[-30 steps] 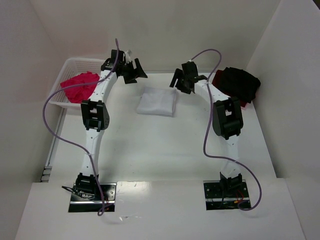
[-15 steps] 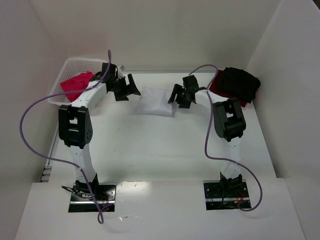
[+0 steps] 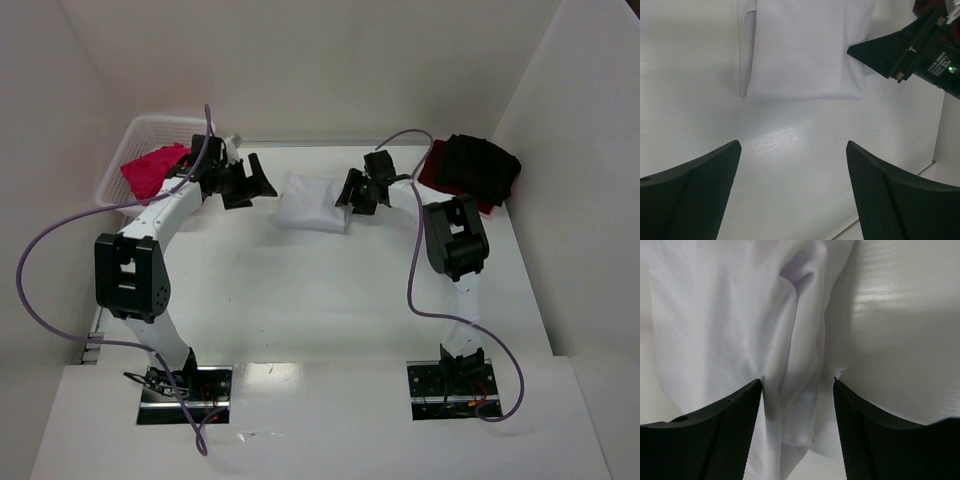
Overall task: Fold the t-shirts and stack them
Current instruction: Put the neatly folded tshirt into the corner of the board with the right arm
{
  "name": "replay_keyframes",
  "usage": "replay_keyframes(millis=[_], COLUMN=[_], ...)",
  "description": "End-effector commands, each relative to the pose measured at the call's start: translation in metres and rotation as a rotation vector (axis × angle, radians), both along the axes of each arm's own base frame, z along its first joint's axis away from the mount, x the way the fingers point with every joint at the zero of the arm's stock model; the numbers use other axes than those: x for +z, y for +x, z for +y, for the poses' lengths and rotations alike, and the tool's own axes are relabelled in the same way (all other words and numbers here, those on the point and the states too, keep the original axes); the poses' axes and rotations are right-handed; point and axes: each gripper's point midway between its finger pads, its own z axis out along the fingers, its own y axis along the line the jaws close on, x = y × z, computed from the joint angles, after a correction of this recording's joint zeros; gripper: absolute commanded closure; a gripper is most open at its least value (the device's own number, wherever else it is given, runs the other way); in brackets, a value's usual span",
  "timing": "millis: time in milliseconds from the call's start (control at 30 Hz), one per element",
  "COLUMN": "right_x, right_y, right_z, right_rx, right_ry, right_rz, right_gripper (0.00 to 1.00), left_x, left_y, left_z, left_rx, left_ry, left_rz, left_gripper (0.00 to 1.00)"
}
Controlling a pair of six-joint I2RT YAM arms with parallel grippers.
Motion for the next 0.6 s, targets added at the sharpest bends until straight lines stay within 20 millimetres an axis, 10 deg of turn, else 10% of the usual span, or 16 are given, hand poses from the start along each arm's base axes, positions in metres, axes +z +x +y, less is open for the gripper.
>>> replay_keyframes(millis=[0,267,467,567], right_x=[-0.003,-0.016,-0.024,-0.026], right_y=[0.012,0.023,0.023,0.025], right_z=[0.012,0.024,0.027,0.028], right_rx=[0.023,0.033,0.039,0.039], right_ry=[0.025,0.033,0.044,0.045], right_rz=[-0.023,0.005,0.037,0.035], right_gripper=[0.35,0.47,0.94,1.0], left_x=[0.036,0.041,0.036,0.039], left_y=[-0.003,-0.013,-0.017,-0.018], left_z=[0.003,0.004,0.007,0.006], left_rx=[0.0,0.0,-0.005,-0.011], left_ry=[-0.012,-0.011,0.011,0.004], left_rz=[-0.105,-0.093,-0.074,-0.074], left_gripper=[0.06,0.06,0.06,0.06])
